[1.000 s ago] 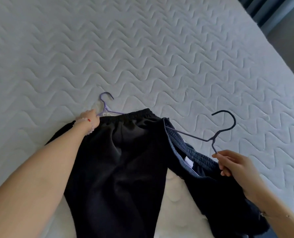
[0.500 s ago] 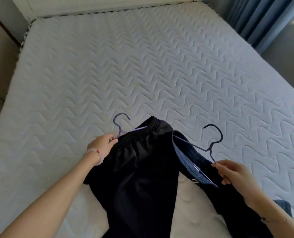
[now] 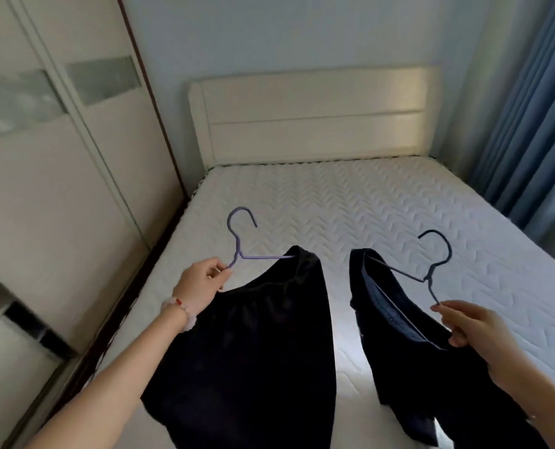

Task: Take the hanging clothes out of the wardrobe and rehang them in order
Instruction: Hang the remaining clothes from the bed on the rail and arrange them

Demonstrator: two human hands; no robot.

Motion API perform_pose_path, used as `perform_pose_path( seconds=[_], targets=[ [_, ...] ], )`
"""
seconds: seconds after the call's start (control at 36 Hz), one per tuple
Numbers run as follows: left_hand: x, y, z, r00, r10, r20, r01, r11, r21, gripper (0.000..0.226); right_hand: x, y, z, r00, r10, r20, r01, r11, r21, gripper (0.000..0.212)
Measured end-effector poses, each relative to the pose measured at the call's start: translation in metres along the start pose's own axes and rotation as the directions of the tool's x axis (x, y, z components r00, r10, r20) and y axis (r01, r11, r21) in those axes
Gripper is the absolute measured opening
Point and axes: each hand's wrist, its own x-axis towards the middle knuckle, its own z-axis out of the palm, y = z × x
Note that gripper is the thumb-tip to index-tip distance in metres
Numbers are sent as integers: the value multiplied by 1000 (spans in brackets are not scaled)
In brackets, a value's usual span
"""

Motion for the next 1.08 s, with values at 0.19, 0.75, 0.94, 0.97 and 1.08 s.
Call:
perform_pose_path(
  seconds=[0.19, 0.75, 0.94, 0.97, 1.08],
  targets=[
    [-124, 34, -82, 971, -55, -231, 33, 995, -99, 18, -45, -35, 12, 962, -163, 220, 129, 979, 160, 11],
    [-552, -36, -227, 414, -547, -727, 228, 836, -499, 14, -261, -103, 238, 410, -264, 873, 256, 952, 168, 11],
    [-653, -66, -282, 278, -652, -706, 150, 755, -638, 12, -363, -109, 340, 243, -311, 919, 269, 932, 244, 15],
    [-662, -72, -291, 273, -659, -701, 134, 748, -651, 13, -376, -110, 353, 226, -309, 924, 260, 933, 249, 13],
    [-691, -97, -327, 273, -658, -702, 157, 750, -642, 18, -421, -117, 400, 182, -309, 933, 254, 932, 259, 13]
  ],
)
